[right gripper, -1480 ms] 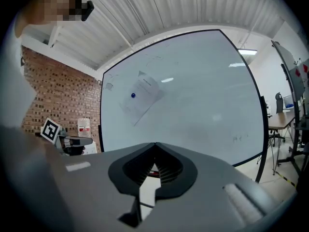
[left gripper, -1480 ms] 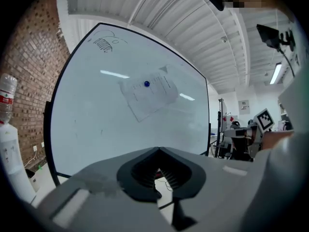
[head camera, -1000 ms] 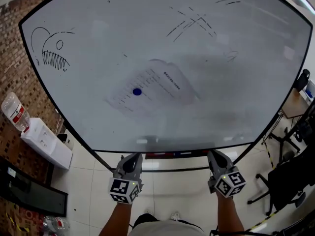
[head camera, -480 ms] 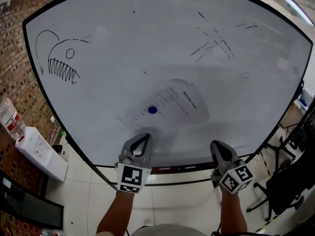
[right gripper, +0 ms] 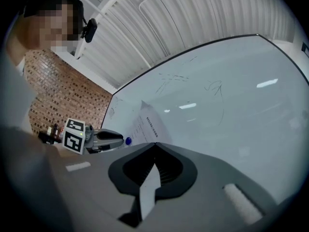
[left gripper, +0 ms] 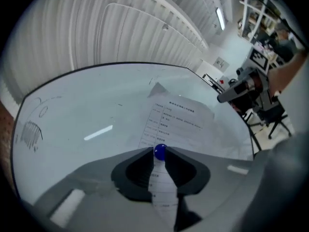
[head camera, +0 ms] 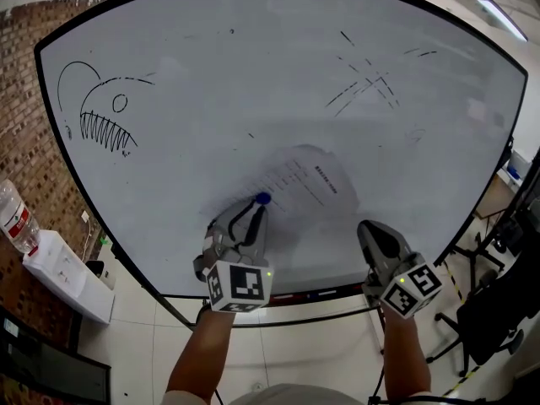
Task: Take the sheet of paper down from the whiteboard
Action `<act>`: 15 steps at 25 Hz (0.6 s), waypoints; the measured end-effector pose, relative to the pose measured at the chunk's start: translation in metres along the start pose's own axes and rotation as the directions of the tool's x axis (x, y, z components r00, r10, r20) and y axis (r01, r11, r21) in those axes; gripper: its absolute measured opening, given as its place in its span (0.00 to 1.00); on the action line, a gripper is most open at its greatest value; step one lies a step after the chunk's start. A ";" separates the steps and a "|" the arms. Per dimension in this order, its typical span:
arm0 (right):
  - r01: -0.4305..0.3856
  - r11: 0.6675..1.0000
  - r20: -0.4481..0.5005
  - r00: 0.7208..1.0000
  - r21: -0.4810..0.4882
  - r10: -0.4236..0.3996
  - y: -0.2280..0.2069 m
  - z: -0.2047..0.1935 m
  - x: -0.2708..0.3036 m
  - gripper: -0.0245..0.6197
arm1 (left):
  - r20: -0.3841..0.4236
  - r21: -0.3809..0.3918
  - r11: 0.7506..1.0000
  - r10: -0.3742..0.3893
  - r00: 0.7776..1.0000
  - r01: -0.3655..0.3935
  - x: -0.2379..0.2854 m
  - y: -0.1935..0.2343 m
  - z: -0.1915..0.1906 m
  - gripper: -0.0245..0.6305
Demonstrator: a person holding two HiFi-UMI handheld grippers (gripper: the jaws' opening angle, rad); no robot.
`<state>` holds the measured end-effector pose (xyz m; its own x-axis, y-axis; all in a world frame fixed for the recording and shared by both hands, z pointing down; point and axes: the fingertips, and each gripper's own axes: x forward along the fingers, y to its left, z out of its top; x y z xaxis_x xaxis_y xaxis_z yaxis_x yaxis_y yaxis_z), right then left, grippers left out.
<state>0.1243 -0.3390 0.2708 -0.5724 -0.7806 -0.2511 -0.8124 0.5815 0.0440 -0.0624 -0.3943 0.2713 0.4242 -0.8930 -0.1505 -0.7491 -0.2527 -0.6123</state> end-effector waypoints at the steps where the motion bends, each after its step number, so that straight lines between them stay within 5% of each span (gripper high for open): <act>1: 0.002 1.000 0.009 1.000 -0.008 -0.002 0.000 0.004 0.001 0.05 | -0.005 0.042 0.999 0.016 1.000 -0.016 0.002 0.000 0.001 0.16; 5: 0.006 1.000 0.046 0.999 -0.026 -0.005 0.004 0.013 0.002 0.05 | -0.033 0.108 0.994 0.024 0.999 -0.020 0.011 -0.004 -0.001 0.19; 15: -0.017 1.000 0.021 1.000 -0.016 0.017 0.006 0.003 0.006 0.05 | -0.059 0.125 0.992 0.035 0.998 -0.027 0.022 -0.005 -0.003 0.26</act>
<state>0.1165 -0.3399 0.2670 -0.5838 -0.7655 -0.2704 -0.8043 0.5908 0.0641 -0.0504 -0.4135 0.2733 0.3674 -0.9216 -0.1256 -0.6910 -0.1801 -0.7001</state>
